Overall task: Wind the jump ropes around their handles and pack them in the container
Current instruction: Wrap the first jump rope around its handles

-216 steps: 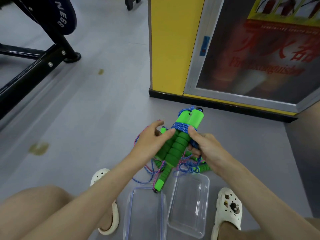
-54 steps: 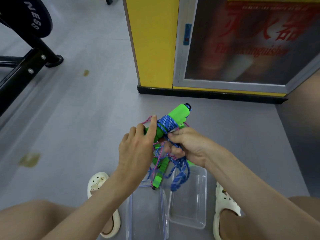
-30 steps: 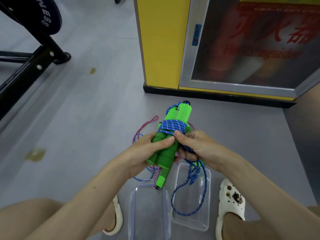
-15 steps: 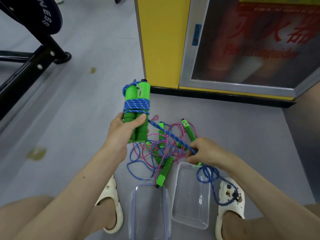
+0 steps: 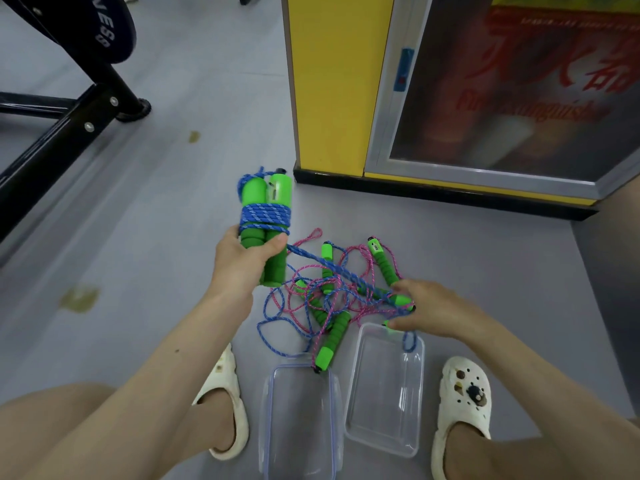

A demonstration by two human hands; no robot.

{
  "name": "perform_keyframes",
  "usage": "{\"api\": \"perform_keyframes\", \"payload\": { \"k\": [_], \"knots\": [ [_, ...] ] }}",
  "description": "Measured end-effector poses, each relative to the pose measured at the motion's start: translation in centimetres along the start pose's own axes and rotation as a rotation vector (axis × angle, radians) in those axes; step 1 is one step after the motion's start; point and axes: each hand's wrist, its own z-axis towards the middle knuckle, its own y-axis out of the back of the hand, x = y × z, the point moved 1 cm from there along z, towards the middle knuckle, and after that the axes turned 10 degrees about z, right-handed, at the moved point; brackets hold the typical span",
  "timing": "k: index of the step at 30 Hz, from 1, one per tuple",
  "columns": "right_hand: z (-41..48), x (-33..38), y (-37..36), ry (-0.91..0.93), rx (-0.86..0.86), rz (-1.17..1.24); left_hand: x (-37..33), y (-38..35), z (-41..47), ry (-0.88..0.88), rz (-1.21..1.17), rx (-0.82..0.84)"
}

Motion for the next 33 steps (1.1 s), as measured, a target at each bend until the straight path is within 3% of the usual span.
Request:
{"api": "perform_keyframes", "payload": {
  "k": [5,12,15,20,27,33],
  "knots": [
    [-0.3,2.7,0.1,0.165,-0.058,0.613,0.5,-2.1,-1.7,0.077,0.011,0.297],
    [-0.8,5.6,-0.2,0.313,-0.009,0.956,0.0,-3.5,-2.9,0.067,-0.023,0.517],
    [-0.6,5.7,-0.3,0.289,-0.014,0.975,-0.2,-3.7,-3.0,0.046,-0.027,0.503],
    [0.0,5.5,0.4,0.177,-0.251,0.903,-0.3,-3.5,-2.9,-0.005,0.043,0.464],
    [-0.1,5.4,0.7,0.117,-0.244,0.937,-0.2,-3.3,-2.5,-0.056,0.124,0.458],
    [-0.8,5.8,0.6,0.101,-0.115,0.990,0.3,-3.7,-2.4,-0.168,0.283,0.345]
  ]
}}
